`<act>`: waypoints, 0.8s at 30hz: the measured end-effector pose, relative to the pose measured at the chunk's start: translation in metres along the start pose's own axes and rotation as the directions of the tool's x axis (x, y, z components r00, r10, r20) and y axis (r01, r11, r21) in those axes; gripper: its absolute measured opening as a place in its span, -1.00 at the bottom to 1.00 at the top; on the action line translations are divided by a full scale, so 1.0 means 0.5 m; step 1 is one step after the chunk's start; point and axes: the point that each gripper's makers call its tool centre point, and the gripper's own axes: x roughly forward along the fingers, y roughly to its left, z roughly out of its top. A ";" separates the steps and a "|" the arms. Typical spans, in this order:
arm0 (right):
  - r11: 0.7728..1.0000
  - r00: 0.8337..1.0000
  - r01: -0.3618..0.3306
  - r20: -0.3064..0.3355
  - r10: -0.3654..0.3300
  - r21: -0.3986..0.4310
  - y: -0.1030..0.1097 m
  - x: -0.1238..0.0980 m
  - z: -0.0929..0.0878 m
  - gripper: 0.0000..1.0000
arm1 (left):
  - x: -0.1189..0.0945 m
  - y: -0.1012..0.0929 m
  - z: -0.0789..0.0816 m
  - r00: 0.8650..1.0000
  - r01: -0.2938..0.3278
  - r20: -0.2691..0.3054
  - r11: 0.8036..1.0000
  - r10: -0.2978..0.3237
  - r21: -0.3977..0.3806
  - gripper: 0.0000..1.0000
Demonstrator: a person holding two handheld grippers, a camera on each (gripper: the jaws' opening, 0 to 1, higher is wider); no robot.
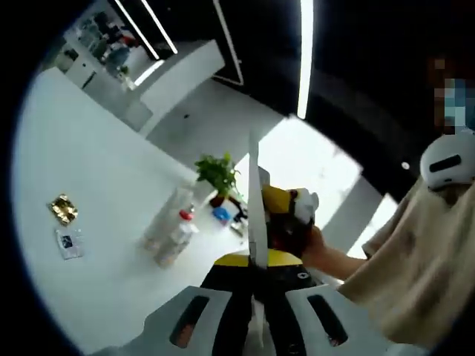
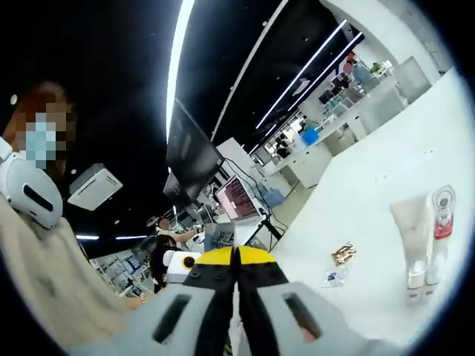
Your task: Arrange the skincare products in the storage area until every visible bottle or jar stands upright without overlapping.
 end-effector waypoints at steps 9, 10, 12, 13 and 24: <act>1.000 0.998 -0.010 0.067 0.011 -0.004 0.001 0.011 0.014 -0.87 | -0.006 -0.028 0.031 0.997 0.058 0.045 0.998 -0.057 -0.032 -1.00; 1.000 0.997 -0.016 0.073 0.015 0.003 0.002 0.011 0.014 -0.84 | -0.007 -0.029 0.035 0.997 0.062 0.052 0.997 -0.060 -0.034 -1.00; 0.999 0.998 -0.045 0.054 0.043 0.030 0.010 0.014 0.001 -0.76 | -0.010 -0.033 0.054 0.992 0.080 0.105 0.995 -0.074 -0.052 -1.00; 0.998 0.998 -0.054 0.044 0.052 0.038 0.014 0.015 -0.005 -0.69 | -0.011 -0.035 0.063 0.989 0.090 0.127 0.994 -0.081 -0.066 -1.00; 0.984 0.994 -0.101 0.060 0.093 0.144 0.035 0.027 -0.047 -0.73 | -0.017 -0.024 0.103 0.983 0.086 0.167 0.995 -0.075 -0.057 -1.00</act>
